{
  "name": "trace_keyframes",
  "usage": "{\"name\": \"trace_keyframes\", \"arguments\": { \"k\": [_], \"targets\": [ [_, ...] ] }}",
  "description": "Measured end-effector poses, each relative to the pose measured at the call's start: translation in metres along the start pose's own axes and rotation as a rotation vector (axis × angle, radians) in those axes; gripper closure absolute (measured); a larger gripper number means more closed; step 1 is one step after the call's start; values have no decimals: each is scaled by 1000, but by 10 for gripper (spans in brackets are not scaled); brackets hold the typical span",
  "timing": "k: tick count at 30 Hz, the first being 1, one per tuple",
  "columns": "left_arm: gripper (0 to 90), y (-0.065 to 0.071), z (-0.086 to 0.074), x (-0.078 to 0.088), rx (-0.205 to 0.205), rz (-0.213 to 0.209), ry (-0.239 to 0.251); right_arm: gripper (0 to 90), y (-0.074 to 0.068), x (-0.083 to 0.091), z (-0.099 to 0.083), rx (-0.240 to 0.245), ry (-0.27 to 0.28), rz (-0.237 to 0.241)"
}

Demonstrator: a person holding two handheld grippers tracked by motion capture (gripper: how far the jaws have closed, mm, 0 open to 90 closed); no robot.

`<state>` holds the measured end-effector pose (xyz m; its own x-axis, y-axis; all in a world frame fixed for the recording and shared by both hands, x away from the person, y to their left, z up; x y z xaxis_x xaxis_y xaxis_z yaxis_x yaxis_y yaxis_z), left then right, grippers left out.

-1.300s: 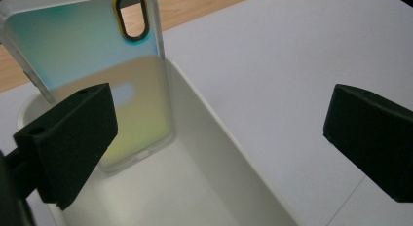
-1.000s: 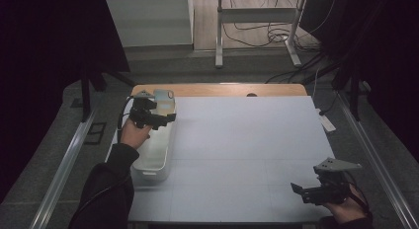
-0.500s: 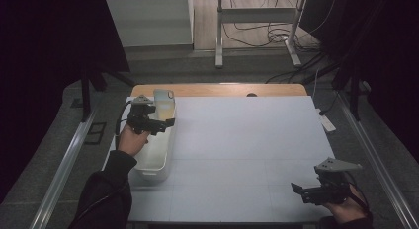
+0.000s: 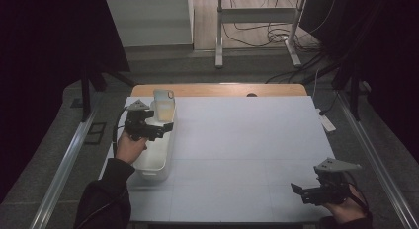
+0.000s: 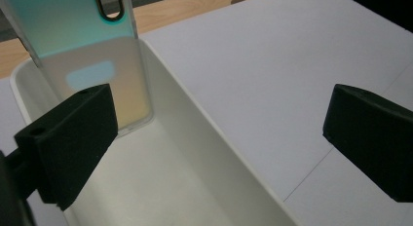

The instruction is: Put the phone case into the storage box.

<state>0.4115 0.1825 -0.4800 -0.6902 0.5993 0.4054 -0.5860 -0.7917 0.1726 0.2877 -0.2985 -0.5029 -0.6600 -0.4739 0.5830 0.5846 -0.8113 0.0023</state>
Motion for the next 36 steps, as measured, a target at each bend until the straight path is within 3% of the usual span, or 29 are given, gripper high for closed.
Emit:
{"name": "trace_keyframes", "arguments": {
  "k": [7,18,26,36],
  "targets": [
    [0,6,0,4,-1,-2,2,0,0,0,0,4,1,1],
    [4,13,-11,9,-10,13,-41,0,-1,0,0,7,3,4],
    [8,21,-13,17,-5,8,-22,0,-1,1,0,6,5,3],
    [9,34,-17,23,-46,12,-36,0,0,1,0,3,7,2]
  ]
}}
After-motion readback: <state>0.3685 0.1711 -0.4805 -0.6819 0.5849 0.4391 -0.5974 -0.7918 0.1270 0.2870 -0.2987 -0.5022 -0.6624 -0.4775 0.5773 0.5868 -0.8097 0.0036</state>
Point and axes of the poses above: each handheld gripper's, and its own axes: x roughly backward along the jaws, z roughly out of its top, y roughly to its right, the point moved 7 cm from there along -x, roughly forward along the jaws, and after that the axes turned 10 degrees about y, right-handed, at the moved point
